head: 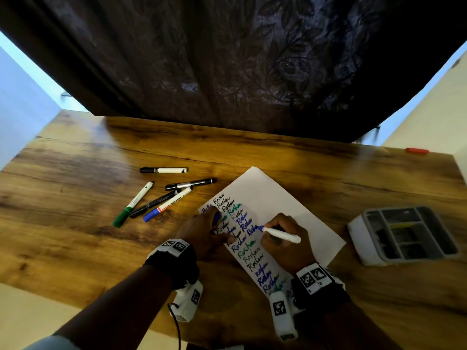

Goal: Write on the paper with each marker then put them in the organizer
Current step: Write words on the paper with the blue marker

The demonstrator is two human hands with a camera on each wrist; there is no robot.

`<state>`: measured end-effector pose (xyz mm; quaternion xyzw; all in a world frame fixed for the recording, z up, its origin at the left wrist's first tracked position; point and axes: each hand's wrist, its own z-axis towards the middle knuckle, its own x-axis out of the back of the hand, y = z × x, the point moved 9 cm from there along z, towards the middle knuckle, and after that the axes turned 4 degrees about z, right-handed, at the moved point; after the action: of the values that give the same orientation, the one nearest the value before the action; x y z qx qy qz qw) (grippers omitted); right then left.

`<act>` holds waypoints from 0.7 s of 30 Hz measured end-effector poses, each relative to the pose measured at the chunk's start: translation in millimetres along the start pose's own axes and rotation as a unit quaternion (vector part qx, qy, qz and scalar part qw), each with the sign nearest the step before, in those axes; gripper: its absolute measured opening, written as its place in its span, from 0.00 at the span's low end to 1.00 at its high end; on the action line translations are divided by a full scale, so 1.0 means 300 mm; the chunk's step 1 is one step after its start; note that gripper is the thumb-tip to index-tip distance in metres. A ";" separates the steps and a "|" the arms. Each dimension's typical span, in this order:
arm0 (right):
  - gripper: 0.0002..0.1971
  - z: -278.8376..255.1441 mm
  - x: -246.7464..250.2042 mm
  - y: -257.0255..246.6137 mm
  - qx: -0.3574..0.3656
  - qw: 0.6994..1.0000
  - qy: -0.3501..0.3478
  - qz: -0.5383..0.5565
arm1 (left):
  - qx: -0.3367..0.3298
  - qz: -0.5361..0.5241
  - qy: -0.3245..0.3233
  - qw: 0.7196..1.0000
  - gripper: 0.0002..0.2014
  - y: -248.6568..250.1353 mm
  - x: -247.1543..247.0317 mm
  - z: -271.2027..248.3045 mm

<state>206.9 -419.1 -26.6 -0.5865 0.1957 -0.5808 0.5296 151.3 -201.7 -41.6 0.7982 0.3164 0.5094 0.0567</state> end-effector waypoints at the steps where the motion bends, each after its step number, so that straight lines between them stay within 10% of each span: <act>1: 0.08 -0.001 0.001 0.001 -0.001 1.000 0.000 0.000 | 0.000 0.000 -0.001 1.000 0.38 0.000 0.000 0.000; 21: 0.11 0.011 0.028 0.077 -0.094 0.990 0.005 0.101 | -0.012 0.001 -0.012 1.000 0.38 0.016 0.010 -0.009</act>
<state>220.7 -433.3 -41.5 -0.6076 0.3106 -0.5062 0.5273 151.8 -204.4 -36.0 0.8039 0.3093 0.5032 0.0696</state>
